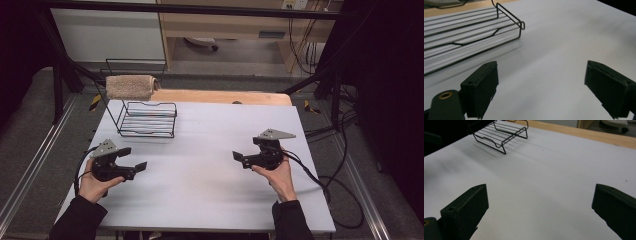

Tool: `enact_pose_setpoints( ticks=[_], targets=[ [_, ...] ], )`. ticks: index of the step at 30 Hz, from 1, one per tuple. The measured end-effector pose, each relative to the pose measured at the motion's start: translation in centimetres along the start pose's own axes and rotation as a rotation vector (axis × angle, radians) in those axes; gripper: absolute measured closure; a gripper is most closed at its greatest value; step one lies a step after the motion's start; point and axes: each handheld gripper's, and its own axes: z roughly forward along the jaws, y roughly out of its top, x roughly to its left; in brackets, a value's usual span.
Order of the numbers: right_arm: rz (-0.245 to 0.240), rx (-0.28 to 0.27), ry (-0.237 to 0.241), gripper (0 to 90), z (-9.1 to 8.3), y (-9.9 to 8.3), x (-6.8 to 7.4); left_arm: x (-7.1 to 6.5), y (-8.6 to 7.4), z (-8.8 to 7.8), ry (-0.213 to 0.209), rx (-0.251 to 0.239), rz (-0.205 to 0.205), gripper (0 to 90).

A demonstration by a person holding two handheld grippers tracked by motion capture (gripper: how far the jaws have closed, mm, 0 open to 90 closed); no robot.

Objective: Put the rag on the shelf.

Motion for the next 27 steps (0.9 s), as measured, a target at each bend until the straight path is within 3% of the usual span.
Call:
enact_pose_setpoints(
  ticks=[13,27],
  targets=[
    [0.05,0.057,-0.01,0.5,-3.0,-6.6,-3.0,-0.5,-2.5,0.7,-0.007,0.045,0.029,11.8],
    [0.06,0.1,0.003,0.5,-4.0,-9.4,-3.5,-1.0,-3.1,1.2,-0.006,0.084,0.069,11.5]
  ],
)
